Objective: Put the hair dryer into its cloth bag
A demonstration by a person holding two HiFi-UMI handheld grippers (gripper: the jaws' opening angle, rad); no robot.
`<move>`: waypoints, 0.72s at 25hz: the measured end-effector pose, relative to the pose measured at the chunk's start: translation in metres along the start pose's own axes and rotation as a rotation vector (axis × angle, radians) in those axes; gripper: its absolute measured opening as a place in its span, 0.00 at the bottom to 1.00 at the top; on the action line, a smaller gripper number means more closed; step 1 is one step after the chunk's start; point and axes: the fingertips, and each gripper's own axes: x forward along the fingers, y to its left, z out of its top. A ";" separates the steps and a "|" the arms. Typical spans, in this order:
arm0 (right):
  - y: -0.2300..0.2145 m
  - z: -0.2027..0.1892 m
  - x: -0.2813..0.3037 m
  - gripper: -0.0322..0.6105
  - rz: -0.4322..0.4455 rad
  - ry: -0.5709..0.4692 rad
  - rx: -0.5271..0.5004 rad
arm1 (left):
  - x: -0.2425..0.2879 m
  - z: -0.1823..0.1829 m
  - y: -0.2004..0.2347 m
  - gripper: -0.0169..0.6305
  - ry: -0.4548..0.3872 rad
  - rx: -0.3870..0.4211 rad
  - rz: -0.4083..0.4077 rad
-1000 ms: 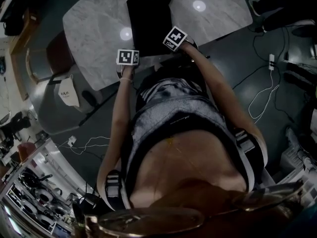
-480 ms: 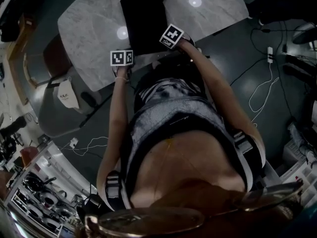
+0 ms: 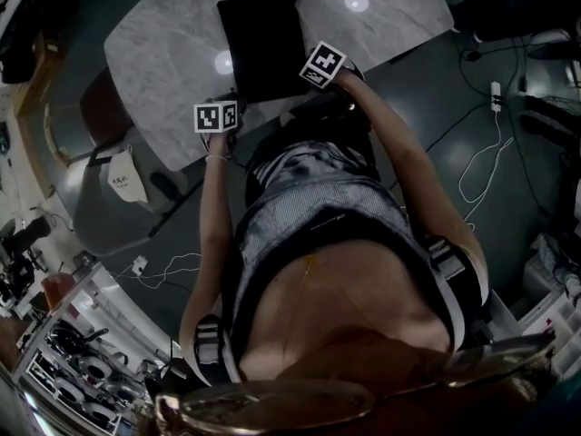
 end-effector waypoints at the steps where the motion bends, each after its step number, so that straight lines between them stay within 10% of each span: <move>1: 0.000 0.000 -0.003 0.31 -0.001 -0.004 -0.004 | -0.004 0.001 -0.001 0.22 -0.010 0.005 0.002; 18: 0.028 0.012 -0.057 0.43 0.135 -0.011 -0.153 | -0.064 0.036 -0.036 0.25 -0.160 0.060 -0.050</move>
